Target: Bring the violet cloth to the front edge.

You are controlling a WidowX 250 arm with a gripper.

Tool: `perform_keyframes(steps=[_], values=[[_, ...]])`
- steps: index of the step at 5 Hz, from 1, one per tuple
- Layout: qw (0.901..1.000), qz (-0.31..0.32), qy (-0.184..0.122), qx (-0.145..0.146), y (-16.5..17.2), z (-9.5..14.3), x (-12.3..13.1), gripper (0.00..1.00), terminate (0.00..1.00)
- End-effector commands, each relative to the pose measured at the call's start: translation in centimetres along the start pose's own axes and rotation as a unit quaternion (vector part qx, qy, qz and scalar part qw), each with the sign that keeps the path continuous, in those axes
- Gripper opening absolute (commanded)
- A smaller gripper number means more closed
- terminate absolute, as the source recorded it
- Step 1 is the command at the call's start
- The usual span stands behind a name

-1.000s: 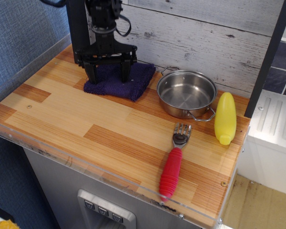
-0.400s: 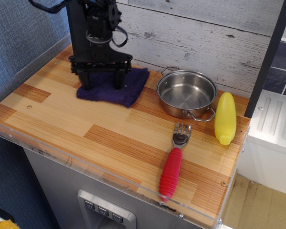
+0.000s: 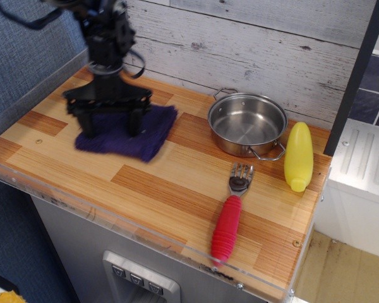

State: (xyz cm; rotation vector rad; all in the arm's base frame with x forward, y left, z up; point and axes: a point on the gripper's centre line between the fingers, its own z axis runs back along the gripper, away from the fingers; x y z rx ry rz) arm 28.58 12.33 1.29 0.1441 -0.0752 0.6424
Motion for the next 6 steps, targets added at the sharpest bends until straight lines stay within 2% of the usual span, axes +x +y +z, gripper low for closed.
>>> perform_keyframes(steps=[1,2,3,4,6], values=[[0.9985,0.033,0.024,0.037,4.7,-1.1,-5.5,1.00,0.00],[0.9979,0.049,0.023,0.033,5.8,-0.7,-6.7,1.00,0.00],[0.9981,0.050,0.018,0.033,5.6,-0.2,-6.5,1.00,0.00],[0.9978,0.066,0.004,0.004,5.1,1.4,-4.9,1.00,0.00],[0.9948,0.084,-0.046,-0.035,3.6,5.6,-1.7,1.00,0.00]])
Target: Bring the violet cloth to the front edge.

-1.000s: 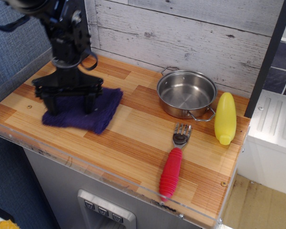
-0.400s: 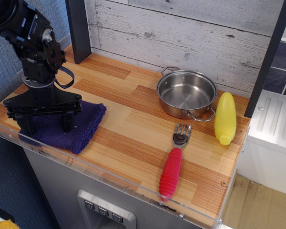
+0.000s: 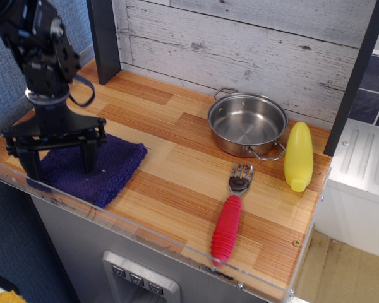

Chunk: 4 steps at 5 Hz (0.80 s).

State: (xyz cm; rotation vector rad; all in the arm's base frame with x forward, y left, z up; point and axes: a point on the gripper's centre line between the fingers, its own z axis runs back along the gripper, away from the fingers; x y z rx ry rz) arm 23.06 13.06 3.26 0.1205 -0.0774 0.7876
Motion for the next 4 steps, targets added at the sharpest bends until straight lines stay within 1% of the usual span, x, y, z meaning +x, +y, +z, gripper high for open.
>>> perform_keyframes(steps=[1,2,3,4], values=[[0.9965,0.014,-0.065,-0.051,-1.6,6.3,2.4,1.00,0.00],[0.9949,0.020,-0.070,-0.070,-1.7,8.4,2.4,1.00,0.00],[0.9942,0.022,-0.068,-0.080,-1.7,9.6,2.2,1.00,0.00],[0.9942,0.022,-0.068,-0.080,-1.7,9.6,2.2,1.00,0.00]])
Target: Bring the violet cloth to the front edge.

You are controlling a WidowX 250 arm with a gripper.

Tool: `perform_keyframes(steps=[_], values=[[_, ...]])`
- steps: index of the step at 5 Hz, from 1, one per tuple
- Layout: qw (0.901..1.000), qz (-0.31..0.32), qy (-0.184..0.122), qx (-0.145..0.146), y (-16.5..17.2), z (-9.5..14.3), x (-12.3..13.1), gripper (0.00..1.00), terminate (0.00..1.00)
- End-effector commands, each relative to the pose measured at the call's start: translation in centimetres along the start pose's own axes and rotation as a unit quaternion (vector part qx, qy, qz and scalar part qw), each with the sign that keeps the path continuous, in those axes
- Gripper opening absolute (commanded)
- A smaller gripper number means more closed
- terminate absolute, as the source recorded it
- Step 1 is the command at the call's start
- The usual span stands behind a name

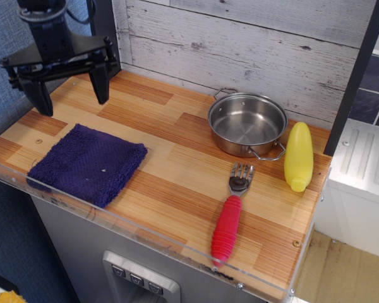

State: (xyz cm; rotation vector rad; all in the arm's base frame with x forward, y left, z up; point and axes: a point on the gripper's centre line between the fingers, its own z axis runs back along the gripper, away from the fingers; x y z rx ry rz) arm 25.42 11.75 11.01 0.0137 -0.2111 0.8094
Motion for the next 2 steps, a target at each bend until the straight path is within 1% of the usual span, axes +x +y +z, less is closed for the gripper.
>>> perform_keyframes(steps=[1,2], values=[[0.9995,0.003,-0.029,-0.009,0.03,1.73,0.76,1.00,0.00],[0.9995,0.003,-0.029,-0.009,0.03,1.73,0.76,1.00,1.00]])
